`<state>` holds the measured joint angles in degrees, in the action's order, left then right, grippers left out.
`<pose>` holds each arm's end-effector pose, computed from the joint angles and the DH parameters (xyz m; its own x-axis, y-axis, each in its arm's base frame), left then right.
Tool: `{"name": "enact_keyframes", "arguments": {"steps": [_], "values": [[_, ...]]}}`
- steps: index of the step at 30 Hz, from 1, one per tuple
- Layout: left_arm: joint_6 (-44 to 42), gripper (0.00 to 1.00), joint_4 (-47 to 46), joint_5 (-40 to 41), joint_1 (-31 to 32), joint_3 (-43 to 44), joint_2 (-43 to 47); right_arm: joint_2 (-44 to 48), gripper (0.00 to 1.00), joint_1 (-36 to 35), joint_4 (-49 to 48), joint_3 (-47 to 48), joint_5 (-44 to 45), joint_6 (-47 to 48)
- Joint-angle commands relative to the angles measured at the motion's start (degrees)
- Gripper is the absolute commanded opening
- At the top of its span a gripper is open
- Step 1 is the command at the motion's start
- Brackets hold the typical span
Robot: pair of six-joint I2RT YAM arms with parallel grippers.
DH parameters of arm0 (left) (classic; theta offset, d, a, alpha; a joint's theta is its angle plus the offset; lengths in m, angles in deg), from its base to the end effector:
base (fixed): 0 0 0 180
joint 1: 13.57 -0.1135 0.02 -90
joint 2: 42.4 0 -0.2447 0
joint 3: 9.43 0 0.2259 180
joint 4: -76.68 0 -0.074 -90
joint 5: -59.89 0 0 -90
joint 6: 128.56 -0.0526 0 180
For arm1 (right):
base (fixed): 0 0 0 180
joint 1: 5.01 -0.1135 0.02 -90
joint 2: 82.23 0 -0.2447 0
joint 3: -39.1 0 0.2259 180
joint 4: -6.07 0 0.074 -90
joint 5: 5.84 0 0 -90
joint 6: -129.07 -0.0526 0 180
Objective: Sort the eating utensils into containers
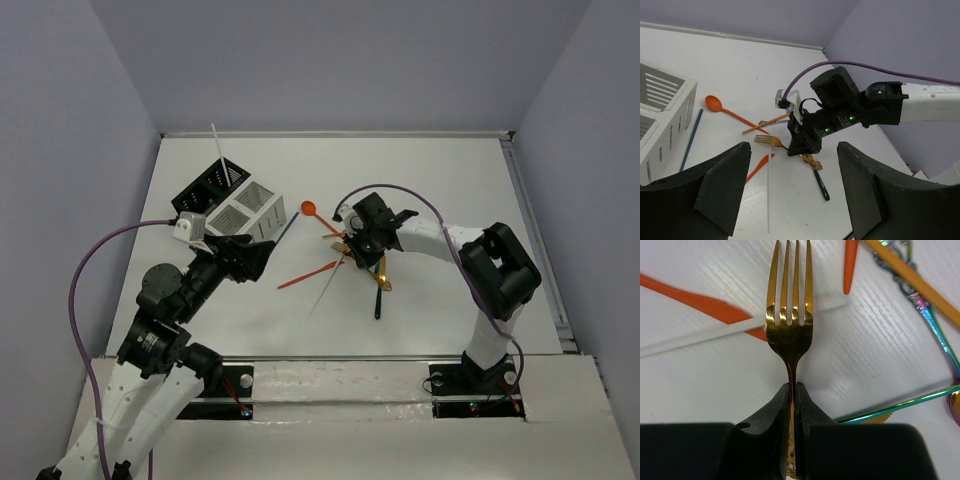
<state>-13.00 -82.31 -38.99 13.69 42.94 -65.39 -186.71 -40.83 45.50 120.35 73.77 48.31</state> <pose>0.0996 -0.0604 0.3382 -0.1371 -0.4089 -0.9022 0.5866 0.7005 -0.4066 0.2754 0.2105 0.1496 -0.6077 -0.6334 -0.4790 -0.7501 0.6559 0.0844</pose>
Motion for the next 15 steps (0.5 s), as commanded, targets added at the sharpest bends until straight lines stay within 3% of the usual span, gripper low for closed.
{"name": "enact_keyframes", "arguments": {"steps": [1, 10, 15], "values": [[1.1, 0.81, -2.6, 0.6, -0.1, -0.9, 0.7, 4.9, 0.07, -1.2, -1.3, -0.4, -1.7, 0.9], [7.3, 0.82, -3.8, 1.9, -0.1, -1.7, -2.4, 15.4, 0.07, -1.2, -5.9, -3.6, -5.2, -1.1], [13.4, 0.82, -10.3, -0.7, -0.1, -3.7, -5.9, 22.3, 0.07, -1.7, -11.5, -7.9, -8.0, -6.1]]}}
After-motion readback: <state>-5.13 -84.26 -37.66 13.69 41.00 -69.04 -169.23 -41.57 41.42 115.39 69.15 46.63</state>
